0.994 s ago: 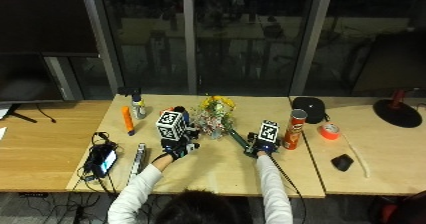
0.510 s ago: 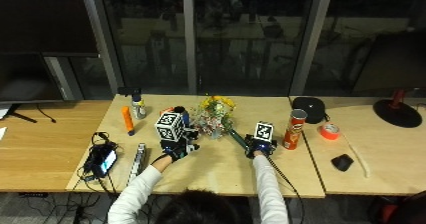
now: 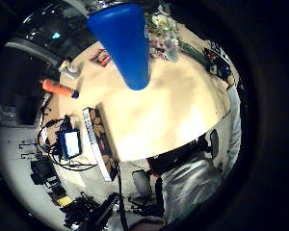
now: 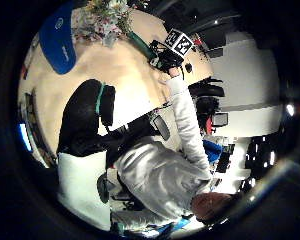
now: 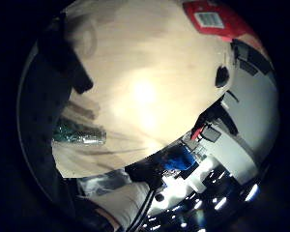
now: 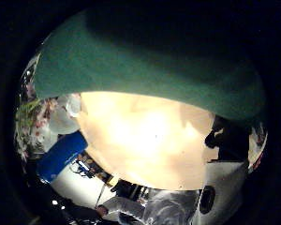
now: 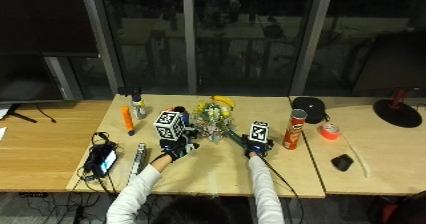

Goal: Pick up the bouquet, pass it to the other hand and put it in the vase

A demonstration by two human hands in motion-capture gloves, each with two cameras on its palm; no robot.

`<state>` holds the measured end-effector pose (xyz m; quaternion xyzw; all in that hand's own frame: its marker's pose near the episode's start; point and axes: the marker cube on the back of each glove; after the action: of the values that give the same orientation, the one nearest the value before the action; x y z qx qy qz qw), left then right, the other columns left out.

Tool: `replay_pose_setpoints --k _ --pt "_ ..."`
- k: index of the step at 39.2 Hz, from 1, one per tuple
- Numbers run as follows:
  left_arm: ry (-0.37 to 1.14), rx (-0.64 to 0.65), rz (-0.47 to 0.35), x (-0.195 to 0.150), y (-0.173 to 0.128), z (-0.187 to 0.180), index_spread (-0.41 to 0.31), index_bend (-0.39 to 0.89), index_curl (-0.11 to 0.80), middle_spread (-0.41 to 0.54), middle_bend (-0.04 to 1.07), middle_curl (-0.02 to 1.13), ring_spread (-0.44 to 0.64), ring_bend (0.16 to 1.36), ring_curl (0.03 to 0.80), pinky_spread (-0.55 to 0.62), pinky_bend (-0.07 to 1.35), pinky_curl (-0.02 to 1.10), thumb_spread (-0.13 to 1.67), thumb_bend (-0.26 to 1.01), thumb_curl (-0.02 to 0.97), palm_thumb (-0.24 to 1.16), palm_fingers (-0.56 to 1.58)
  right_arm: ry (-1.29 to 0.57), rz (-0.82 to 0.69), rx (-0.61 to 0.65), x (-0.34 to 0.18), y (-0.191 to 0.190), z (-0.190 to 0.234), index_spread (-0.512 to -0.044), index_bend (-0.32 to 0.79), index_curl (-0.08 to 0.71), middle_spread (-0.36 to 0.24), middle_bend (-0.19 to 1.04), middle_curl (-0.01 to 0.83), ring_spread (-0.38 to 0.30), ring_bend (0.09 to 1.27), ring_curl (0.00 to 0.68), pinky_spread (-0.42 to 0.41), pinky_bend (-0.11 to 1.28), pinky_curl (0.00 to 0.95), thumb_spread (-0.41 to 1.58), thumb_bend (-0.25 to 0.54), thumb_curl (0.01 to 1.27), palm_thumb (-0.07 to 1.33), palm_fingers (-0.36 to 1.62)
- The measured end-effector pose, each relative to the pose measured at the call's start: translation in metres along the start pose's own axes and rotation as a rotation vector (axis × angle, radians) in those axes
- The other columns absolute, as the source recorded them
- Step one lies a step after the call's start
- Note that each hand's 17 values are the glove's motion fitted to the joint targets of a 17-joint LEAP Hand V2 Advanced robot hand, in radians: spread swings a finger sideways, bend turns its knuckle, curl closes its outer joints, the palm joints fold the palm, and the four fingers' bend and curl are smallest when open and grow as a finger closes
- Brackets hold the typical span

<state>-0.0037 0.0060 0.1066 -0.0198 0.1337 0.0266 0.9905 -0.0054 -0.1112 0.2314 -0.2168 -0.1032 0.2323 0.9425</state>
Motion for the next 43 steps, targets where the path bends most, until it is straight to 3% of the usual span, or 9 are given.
replay_pose_setpoints --k 9,10,12,16,17,24,29,39,43 --pt "0.013 -0.008 -0.011 -0.002 -0.001 0.001 0.045 0.15 0.300 0.257 0.19 0.37 0.42 0.49 0.259 0.41 0.29 0.33 1.15 -0.02 0.372 0.57 0.20 -0.054 0.006 -0.001 0.005 -0.002 -0.002 -0.254 0.12 0.300 -0.195 0.25 0.502 -0.239 0.68 0.460 -0.309 0.65 0.398 0.73 -0.019 0.60 1.05 1.25" --pt "0.013 -0.010 -0.011 -0.002 -0.002 0.002 0.045 0.15 0.300 0.262 0.19 0.37 0.42 0.49 0.259 0.41 0.29 0.33 1.15 -0.02 0.372 0.57 0.21 -0.060 0.012 -0.016 0.006 -0.001 -0.001 -0.253 0.00 0.264 -0.192 0.33 0.525 -0.235 0.75 0.485 -0.294 0.68 0.415 0.75 -0.007 0.61 1.06 1.28" --pt "0.012 -0.016 -0.011 -0.002 -0.003 0.004 0.045 0.15 0.301 0.264 0.19 0.37 0.42 0.49 0.259 0.41 0.29 0.33 1.15 -0.02 0.372 0.57 0.21 -0.077 -0.003 -0.033 0.005 -0.001 0.002 -0.251 -0.04 0.235 -0.191 0.39 0.543 -0.231 0.80 0.499 -0.289 0.72 0.432 0.78 -0.010 0.61 1.06 1.27" --pt "0.008 -0.028 -0.010 0.000 -0.004 0.006 0.045 0.15 0.301 0.266 0.19 0.37 0.42 0.48 0.260 0.41 0.30 0.34 1.15 -0.02 0.372 0.57 0.21 -0.112 -0.019 0.051 0.005 -0.006 0.006 -0.244 0.04 0.219 -0.188 0.49 0.579 -0.221 0.87 0.527 -0.269 0.77 0.459 0.91 -0.003 0.59 1.04 1.31" --pt "0.007 -0.028 -0.009 0.000 -0.004 0.006 0.045 0.15 0.301 0.266 0.19 0.37 0.42 0.48 0.260 0.41 0.30 0.34 1.15 -0.02 0.372 0.57 0.21 -0.114 -0.007 0.098 0.005 -0.008 0.007 -0.244 0.18 0.256 -0.188 0.53 0.596 -0.218 0.87 0.531 -0.260 0.76 0.462 0.94 -0.015 0.57 1.03 1.42" --pt "0.006 -0.032 0.002 0.006 -0.005 0.005 0.045 0.15 0.302 0.268 0.19 0.36 0.42 0.48 0.261 0.41 0.30 0.34 1.16 -0.02 0.370 0.57 0.21 -0.173 0.009 0.398 0.006 -0.020 0.012 -0.229 0.39 0.355 -0.175 0.71 0.658 -0.199 0.92 0.567 -0.239 0.74 0.488 0.99 -0.073 0.48 0.85 1.50" --pt "0.013 -0.035 0.000 0.007 -0.009 0.003 0.045 0.16 0.307 0.268 0.19 0.36 0.42 0.48 0.262 0.40 0.29 0.34 1.16 -0.02 0.368 0.57 0.21 -0.385 -0.027 0.424 0.004 -0.016 0.008 -0.219 0.51 0.424 -0.161 0.77 0.678 -0.193 0.95 0.582 -0.225 0.75 0.507 1.02 -0.021 0.46 0.87 1.48" --pt "0.193 0.125 -0.043 0.023 -0.038 -0.043 0.042 0.15 0.314 0.269 0.18 0.35 0.42 0.49 0.264 0.40 0.30 0.34 1.16 -0.02 0.367 0.57 0.23 -0.954 -0.363 0.493 -0.029 0.044 -0.075 -0.204 0.54 0.492 -0.150 0.87 0.704 -0.181 1.04 0.611 -0.209 0.83 0.553 1.00 0.011 0.50 1.00 1.40" --pt "0.449 0.186 0.008 0.041 -0.055 -0.062 0.055 0.13 0.307 0.273 0.18 0.35 0.41 0.50 0.271 0.39 0.31 0.35 1.15 -0.03 0.363 0.54 0.21 -1.051 -0.579 0.745 -0.044 0.042 -0.109 -0.201 0.53 0.506 -0.146 0.89 0.707 -0.177 1.06 0.618 -0.205 0.84 0.567 0.96 -0.006 0.53 1.01 1.37"
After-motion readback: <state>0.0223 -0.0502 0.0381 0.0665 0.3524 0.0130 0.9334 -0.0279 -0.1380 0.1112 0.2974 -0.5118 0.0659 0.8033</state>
